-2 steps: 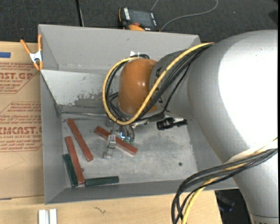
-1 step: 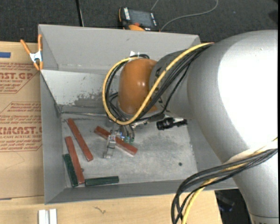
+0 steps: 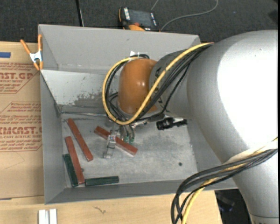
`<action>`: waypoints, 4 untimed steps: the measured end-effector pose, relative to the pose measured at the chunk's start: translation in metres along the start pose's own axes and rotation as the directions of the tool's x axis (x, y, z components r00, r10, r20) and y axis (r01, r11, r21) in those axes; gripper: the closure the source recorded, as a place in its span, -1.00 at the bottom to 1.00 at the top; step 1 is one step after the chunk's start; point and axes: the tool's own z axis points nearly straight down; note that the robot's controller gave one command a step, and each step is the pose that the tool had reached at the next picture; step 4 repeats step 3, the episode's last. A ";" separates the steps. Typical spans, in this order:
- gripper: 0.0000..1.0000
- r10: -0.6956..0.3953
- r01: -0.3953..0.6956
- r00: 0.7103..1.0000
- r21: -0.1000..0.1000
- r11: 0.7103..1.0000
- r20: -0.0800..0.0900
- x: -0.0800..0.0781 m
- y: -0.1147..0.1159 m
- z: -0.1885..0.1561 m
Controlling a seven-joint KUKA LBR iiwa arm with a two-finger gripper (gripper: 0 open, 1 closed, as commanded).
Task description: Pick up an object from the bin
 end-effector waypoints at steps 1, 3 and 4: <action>1.00 0.000 0.000 1.000 -0.001 1.000 0.000 0.000 0.001 -0.001; 1.00 -0.001 0.001 1.000 -0.003 1.000 0.007 -0.003 0.003 -0.107; 1.00 -0.001 0.001 1.000 -0.003 1.000 0.007 -0.003 0.003 -0.107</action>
Offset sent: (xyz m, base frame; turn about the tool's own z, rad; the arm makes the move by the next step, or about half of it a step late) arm 0.0000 0.0000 0.0000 0.0000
